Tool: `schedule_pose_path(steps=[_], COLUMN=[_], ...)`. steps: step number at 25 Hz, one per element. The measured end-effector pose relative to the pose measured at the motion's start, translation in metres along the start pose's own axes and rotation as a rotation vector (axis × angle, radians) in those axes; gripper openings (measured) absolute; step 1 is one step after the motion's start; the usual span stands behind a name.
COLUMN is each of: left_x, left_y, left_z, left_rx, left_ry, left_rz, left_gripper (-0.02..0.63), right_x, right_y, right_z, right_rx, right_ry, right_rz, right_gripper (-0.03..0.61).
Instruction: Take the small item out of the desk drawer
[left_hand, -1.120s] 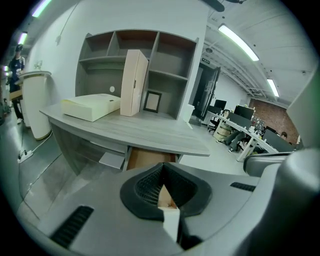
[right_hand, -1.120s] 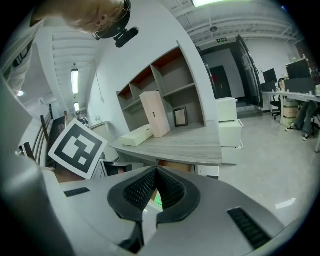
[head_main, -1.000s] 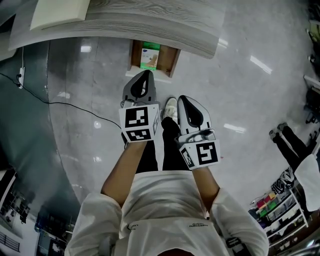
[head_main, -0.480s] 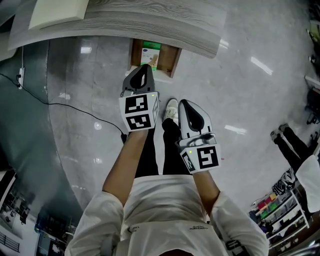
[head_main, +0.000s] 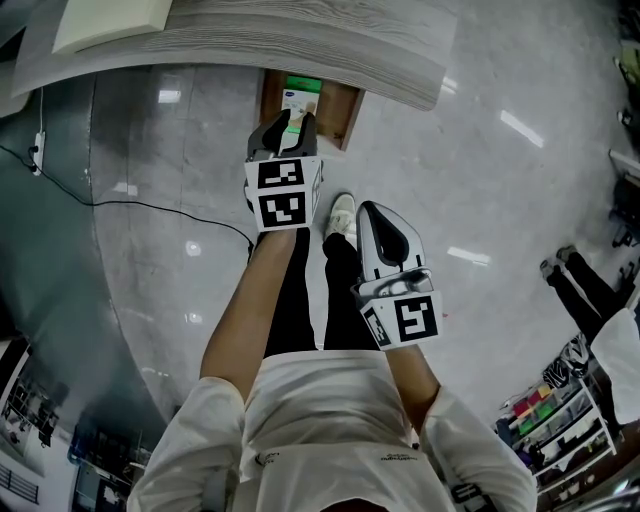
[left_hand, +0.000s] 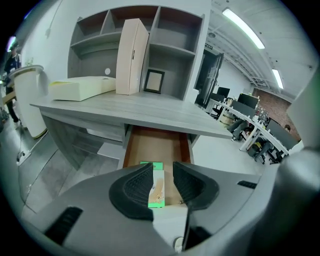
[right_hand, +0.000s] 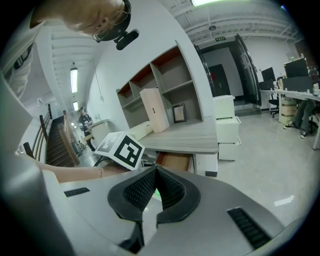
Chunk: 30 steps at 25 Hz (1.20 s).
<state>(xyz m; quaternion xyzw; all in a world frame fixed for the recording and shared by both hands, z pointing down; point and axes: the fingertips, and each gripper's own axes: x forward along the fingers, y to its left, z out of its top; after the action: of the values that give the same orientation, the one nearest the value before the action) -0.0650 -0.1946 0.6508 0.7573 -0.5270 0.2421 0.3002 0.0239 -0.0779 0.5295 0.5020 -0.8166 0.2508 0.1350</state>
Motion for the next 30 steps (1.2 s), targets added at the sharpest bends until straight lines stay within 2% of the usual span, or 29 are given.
schedule_pose_path(steps=[10,14,30], left_x=[0.035,0.046,0.084], left_y=[0.0,0.001,0.013], left_z=[-0.025,-0.035,-0.05], left_rx=[0.039,0.02,0.013], left_ry=[0.099,0.148,0.21], left_rz=[0.005,-0.004,0.016], left_gripper=[0.258,0.322,0.365], right_x=[0.002,0.005,0.003], right_y=[-0.001,0.001,0.003], right_z=[-0.006,-0.007,-0.016], right_rx=[0.013,0.011,0.017], right_ry=[0.006,0.006,0.019], right_rz=[-0.004,0.002,0.01], right_gripper=[0.028,0.028,0.028])
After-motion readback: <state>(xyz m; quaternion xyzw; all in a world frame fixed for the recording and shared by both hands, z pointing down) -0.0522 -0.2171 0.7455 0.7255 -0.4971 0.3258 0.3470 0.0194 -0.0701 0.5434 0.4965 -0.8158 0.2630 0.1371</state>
